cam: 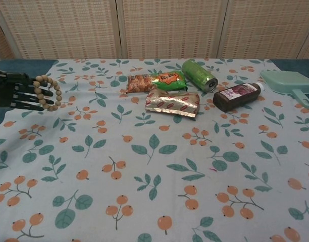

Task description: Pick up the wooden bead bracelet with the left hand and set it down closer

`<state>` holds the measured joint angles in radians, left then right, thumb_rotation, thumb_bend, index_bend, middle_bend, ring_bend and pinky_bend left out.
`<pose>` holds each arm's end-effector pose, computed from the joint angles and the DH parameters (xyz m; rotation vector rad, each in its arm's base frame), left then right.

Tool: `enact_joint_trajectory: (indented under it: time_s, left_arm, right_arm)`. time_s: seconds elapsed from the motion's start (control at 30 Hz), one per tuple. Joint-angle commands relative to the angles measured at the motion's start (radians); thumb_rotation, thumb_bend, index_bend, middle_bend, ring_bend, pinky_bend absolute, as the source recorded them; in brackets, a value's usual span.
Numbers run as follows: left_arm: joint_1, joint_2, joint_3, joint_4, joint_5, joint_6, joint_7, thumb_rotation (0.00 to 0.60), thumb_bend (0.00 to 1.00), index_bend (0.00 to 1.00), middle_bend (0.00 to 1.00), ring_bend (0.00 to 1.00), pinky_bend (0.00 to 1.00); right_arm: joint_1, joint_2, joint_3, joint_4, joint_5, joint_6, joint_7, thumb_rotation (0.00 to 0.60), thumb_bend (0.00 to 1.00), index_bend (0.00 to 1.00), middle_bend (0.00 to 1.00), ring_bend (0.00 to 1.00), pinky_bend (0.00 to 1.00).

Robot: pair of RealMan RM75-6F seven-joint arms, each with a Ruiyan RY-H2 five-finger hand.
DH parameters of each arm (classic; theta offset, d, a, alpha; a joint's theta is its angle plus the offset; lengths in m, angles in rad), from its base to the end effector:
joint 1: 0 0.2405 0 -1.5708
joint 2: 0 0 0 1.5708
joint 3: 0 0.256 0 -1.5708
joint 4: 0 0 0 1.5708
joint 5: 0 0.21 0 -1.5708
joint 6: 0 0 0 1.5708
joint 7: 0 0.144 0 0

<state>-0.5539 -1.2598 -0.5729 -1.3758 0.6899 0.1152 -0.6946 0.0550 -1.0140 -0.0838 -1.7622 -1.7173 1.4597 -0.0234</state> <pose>-0.2438 0.3804 0.0739 -0.7278 -2.4520 -1.0764 -0.2772 -0.1383 0.1479 1.6270 -0.9730 0.9101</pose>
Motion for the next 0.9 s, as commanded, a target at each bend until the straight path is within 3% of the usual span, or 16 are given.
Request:
enact_joint_trajectory:
  time_s: [0.03,0.23,0.37,0.63,0.9]
  left_arm:
    - [0.01,-0.006,-0.008,0.001,0.008,0.002,-0.002,0.441,0.79,0.51,0.45,0.21,0.0]
    - [0.032,-0.02,-0.031,0.007,0.032,-0.004,-0.003,0.378,0.56,0.5,0.45,0.21,0.0]
    - [0.04,-0.026,-0.045,0.01,0.044,-0.018,-0.003,0.342,0.51,0.5,0.45,0.21,0.0]
    - [0.039,-0.028,-0.046,0.016,0.056,-0.027,0.003,0.344,0.53,0.5,0.45,0.21,0.0]
    - [0.029,-0.024,-0.035,0.018,0.057,-0.032,0.005,0.392,0.69,0.5,0.45,0.21,0.0]
  right_arm:
    - [0.0,0.0,0.0,0.0,0.0,-0.001,0.0,0.319,0.16,0.0,0.0,0.0,0.0]
    - [0.001,0.001,-0.001,0.0,0.0,-0.003,0.0,0.319,0.16,0.0,0.0,0.0,0.0]
    - [0.001,0.001,0.0,-0.001,0.001,-0.003,0.0,0.32,0.16,0.0,0.0,0.0,0.0]
    - [0.0,0.002,0.0,-0.001,0.0,-0.001,0.0,0.32,0.16,0.0,0.0,0.0,0.0]
    - [0.0,0.002,0.0,-0.001,-0.001,0.0,0.001,0.319,0.16,0.0,0.0,0.0,0.0]
